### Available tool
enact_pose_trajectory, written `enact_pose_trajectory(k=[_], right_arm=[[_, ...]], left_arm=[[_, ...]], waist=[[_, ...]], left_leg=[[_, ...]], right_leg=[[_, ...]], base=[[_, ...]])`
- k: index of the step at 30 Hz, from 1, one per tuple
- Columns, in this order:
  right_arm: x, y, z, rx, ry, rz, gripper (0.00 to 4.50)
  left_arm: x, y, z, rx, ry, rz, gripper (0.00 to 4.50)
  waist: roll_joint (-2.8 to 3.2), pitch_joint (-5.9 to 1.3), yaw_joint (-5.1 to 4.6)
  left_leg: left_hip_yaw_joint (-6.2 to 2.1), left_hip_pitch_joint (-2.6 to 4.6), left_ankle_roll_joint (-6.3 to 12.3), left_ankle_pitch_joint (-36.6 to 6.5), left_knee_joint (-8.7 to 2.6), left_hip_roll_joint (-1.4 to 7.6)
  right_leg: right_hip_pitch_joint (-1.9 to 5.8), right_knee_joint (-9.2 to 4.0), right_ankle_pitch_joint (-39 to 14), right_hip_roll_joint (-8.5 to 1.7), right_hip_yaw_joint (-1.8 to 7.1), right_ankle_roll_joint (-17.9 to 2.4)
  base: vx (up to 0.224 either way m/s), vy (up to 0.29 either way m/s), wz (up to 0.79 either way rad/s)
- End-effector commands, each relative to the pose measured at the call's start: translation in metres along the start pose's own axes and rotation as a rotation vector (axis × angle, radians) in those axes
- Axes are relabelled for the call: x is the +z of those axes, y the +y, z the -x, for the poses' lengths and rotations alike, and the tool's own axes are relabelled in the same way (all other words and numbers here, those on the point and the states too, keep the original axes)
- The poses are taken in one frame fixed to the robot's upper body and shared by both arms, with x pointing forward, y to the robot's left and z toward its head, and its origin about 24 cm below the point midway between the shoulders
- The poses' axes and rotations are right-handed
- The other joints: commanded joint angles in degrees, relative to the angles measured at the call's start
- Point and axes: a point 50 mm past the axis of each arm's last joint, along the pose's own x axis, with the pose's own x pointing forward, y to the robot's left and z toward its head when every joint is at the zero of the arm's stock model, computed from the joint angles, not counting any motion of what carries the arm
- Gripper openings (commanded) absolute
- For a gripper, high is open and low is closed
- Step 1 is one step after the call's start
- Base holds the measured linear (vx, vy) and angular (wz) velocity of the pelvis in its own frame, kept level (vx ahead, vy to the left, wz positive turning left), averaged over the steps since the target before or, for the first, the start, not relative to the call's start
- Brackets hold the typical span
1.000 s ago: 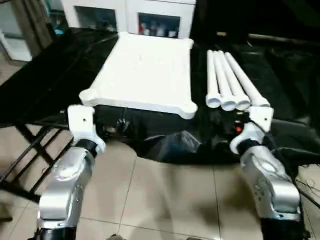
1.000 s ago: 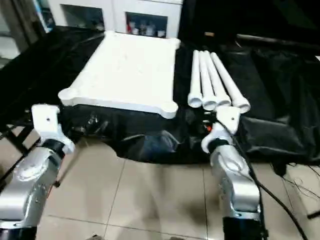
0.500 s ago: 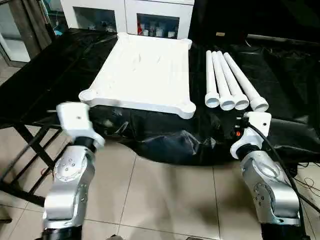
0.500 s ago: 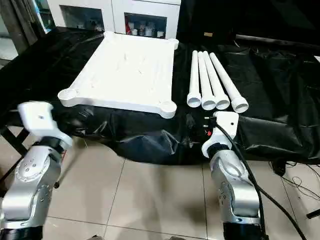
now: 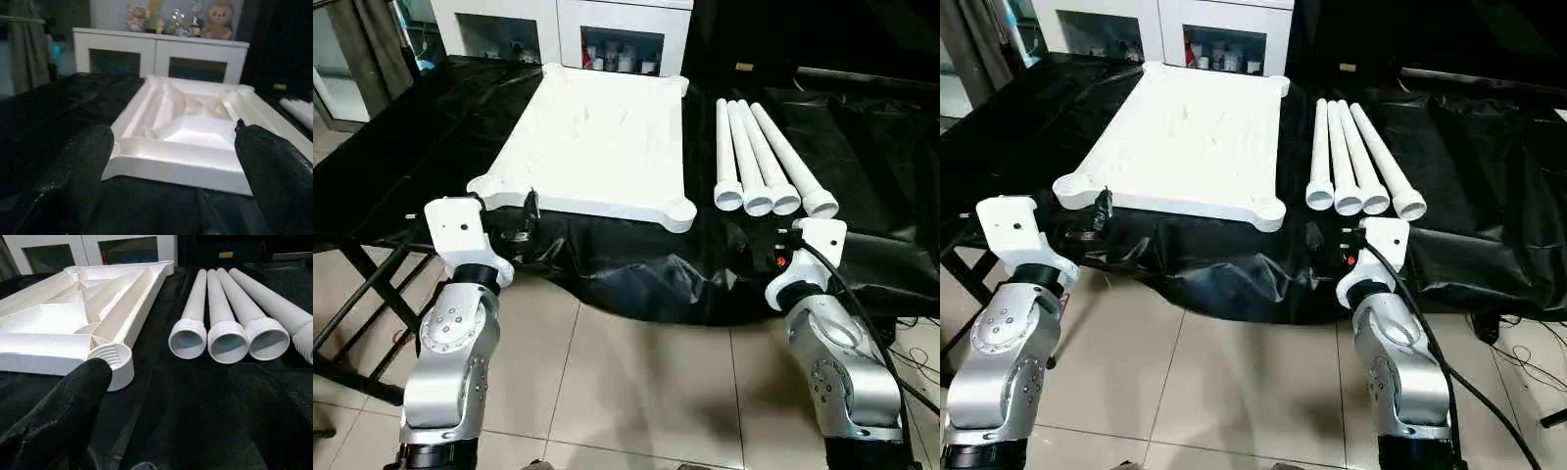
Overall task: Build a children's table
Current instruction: Move to table
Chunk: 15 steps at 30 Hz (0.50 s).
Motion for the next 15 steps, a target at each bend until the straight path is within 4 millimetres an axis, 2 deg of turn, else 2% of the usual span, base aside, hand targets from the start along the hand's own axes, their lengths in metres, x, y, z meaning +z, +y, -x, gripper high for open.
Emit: enact_pose_trajectory(k=[1, 4, 10, 11, 13, 14, 15], right_arm=[[0.005, -0.001, -0.001, -0.012, -0.006, -0.007, 4.37], [0.005, 0.000, -0.003, -0.003, 0.004, -0.025, 4.37], [0.007, 0.007, -0.009, 0.017, -0.017, 0.005, 4.37], [0.007, 0.007, -0.010, 0.012, -0.023, 0.016, 4.37], [0.009, 0.007, -0.011, 0.001, -0.026, 0.038, 4.37], [0.009, 0.008, -0.012, 0.008, -0.027, 0.022, 4.37], [0.009, 0.008, -0.012, 0.008, -0.027, 0.022, 4.37]], left_arm=[[0.000, -0.004, -0.001, -0.056, -0.009, 0.051, 4.50], [-0.002, -0.003, -0.004, -0.014, 0.005, 0.004, 4.50], [-0.007, -0.009, -0.008, -0.102, 0.074, -0.028, 4.50], [-0.005, -0.009, -0.008, -0.113, 0.064, -0.028, 4.50], [-0.002, -0.008, -0.008, -0.128, 0.050, -0.029, 4.50], [-0.001, -0.008, -0.008, -0.126, 0.051, -0.027, 4.50], [-0.001, -0.008, -0.008, -0.126, 0.051, -0.027, 4.50]], waist=[[0.16, -3.36, 0.12], [0.05, -3.32, 0.04], [0.02, -3.46, 0.14], [0.66, -3.46, 0.20], [0.42, -3.35, 0.12], [0.98, -3.03, -0.23], [0.88, -2.85, -0.40]], left_leg=[[-0.30, 0.08, -0.28, -5.29, -3.74, 0.53], [-0.32, 0.02, 0.16, -5.43, -3.74, 0.53], [-0.27, 0.11, 0.17, -3.86, -3.64, 0.54], [-0.35, 0.10, -0.01, -3.95, -3.64, 0.50], [-0.27, 0.68, -0.72, -9.16, -4.07, 0.60], [-0.23, 1.63, -1.20, -16.88, -4.63, 0.62], [-0.18, 2.15, -0.98, -20.39, -4.86, 0.56]], right_leg=[[2.70, -3.76, 0.22, -2.48, 1.87, -7.91], [2.83, -3.75, 0.19, -2.51, 1.85, -7.64], [2.78, -3.50, 0.99, -2.60, 1.87, -7.61], [2.72, -3.55, 1.21, -2.63, 1.84, -7.84], [3.04, -3.89, -4.03, -2.55, 1.64, -7.71], [3.05, -4.72, -12.71, -2.24, 1.30, -7.75], [3.22, -5.07, -16.48, -1.91, 1.04, -7.88]], base=[[0.000, 0.000, 0.00], [0.000, 0.000, 0.00], [0.000, 0.000, 0.00], [0.000, 0.000, 0.00], [0.000, 0.000, 0.00], [0.000, 0.000, 0.00], [0.000, 0.000, 0.00]])
